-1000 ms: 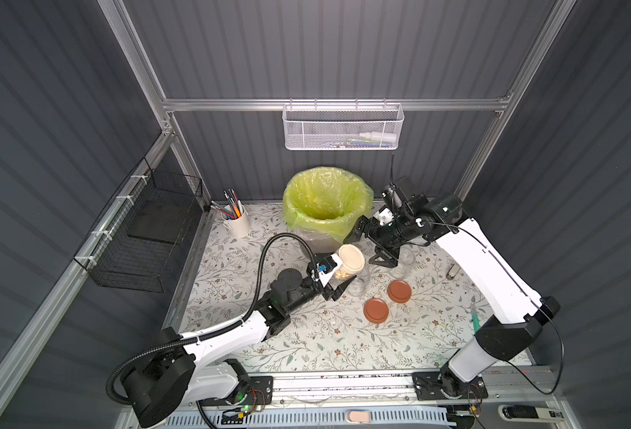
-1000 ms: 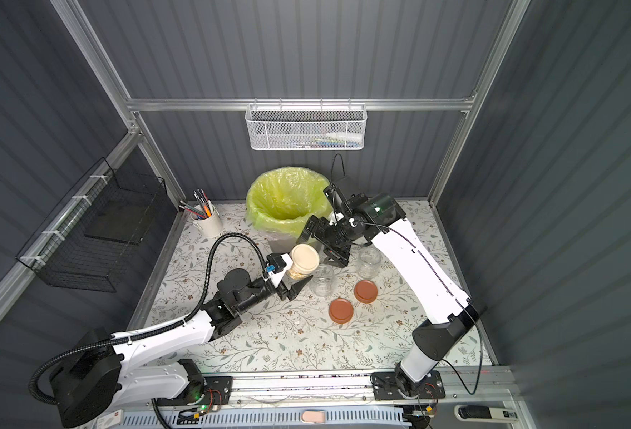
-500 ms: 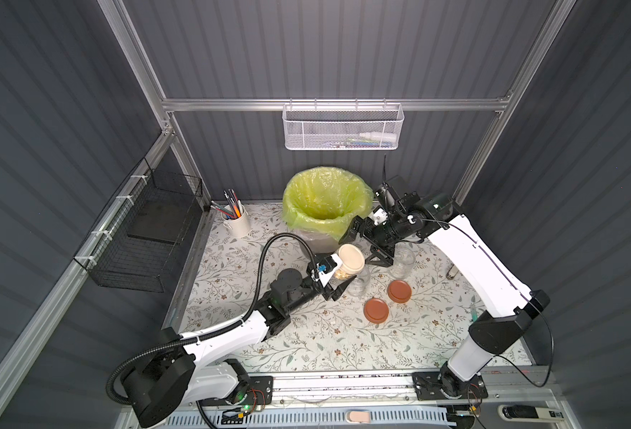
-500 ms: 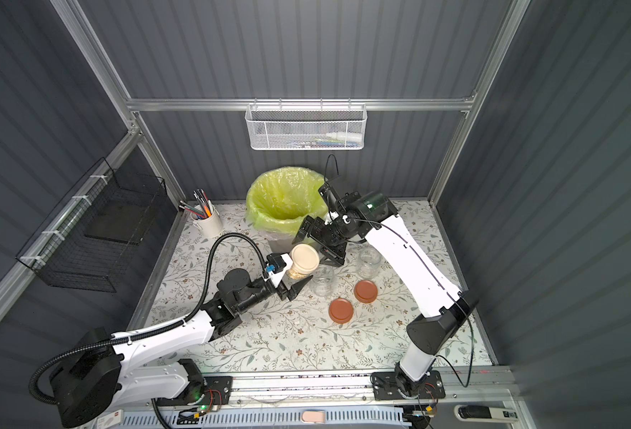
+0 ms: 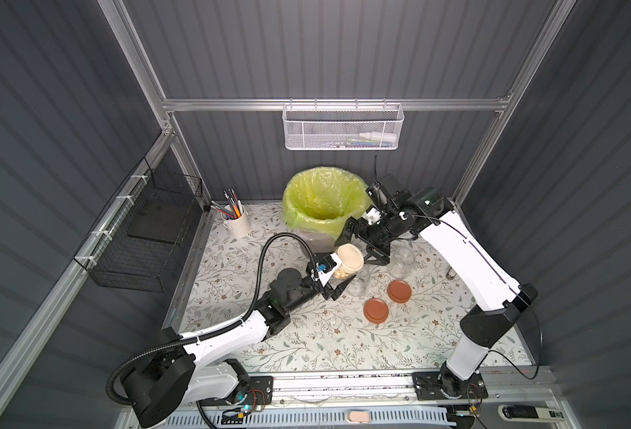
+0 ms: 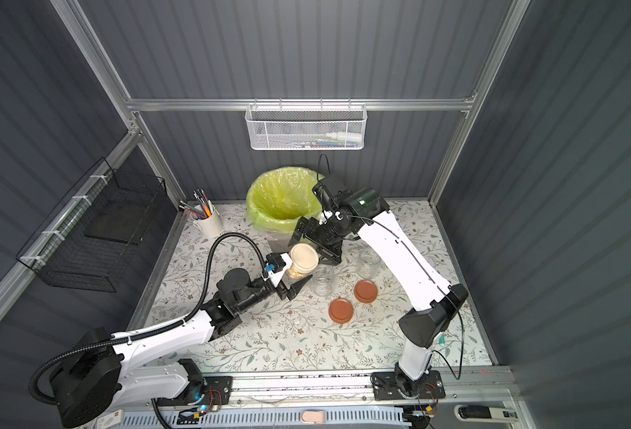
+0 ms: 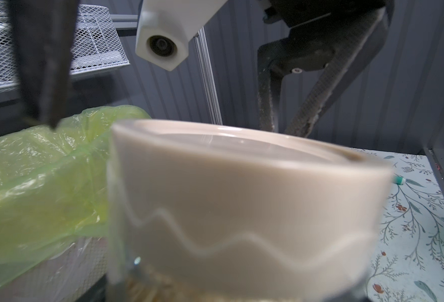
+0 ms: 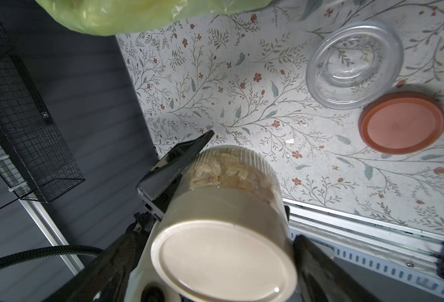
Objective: Empty expired oatmeal from jars
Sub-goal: Unscrew the lid from the jar.
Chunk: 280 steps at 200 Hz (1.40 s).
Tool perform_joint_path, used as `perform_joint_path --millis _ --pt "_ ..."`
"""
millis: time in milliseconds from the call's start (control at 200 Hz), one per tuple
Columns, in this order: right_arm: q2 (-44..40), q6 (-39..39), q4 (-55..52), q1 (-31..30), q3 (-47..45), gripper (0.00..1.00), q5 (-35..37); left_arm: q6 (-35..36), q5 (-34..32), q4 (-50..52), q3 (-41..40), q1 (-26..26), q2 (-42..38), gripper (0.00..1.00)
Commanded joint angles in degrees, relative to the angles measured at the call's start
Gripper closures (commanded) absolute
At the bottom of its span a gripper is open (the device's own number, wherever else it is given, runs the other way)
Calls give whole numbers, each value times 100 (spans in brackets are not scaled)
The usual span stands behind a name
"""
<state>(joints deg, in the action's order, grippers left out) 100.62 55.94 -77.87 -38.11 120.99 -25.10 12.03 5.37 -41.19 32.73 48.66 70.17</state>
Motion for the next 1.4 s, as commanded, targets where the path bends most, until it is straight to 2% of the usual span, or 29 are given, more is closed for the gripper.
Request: perform_joint_path --millis 0,335,595,720,850,965,1111,1171,1396 --pt "97 -211 -226 -66 147 5 -80 27 11 -294 168 -21 -153 81" --pt "167 -434 -416 -93 194 6 -41 23 30 -223 207 -15 -179 82" --pt "365 -788 -692 -100 548 12 169 1 61 -222 193 -17 -214 82" --pt "366 -1051 -695 -100 574 19 283 -34 121 -223 212 -15 -197 82" --pt "313 -1602 -630 -122 596 24 455 -109 169 -363 140 -20 -227 82" --pt "98 -2257 -185 -205 399 24 506 -225 218 -510 49 -15 -263 82" --pt "11 -3191 134 -250 360 26 224 -376 394 -483 59 -16 -263 82" --pt "94 -3620 39 -268 475 26 -78 -460 438 -558 36 -15 -259 82" --pt "242 -4795 -306 -327 749 26 -244 -687 562 -656 -11 -20 -294 83"
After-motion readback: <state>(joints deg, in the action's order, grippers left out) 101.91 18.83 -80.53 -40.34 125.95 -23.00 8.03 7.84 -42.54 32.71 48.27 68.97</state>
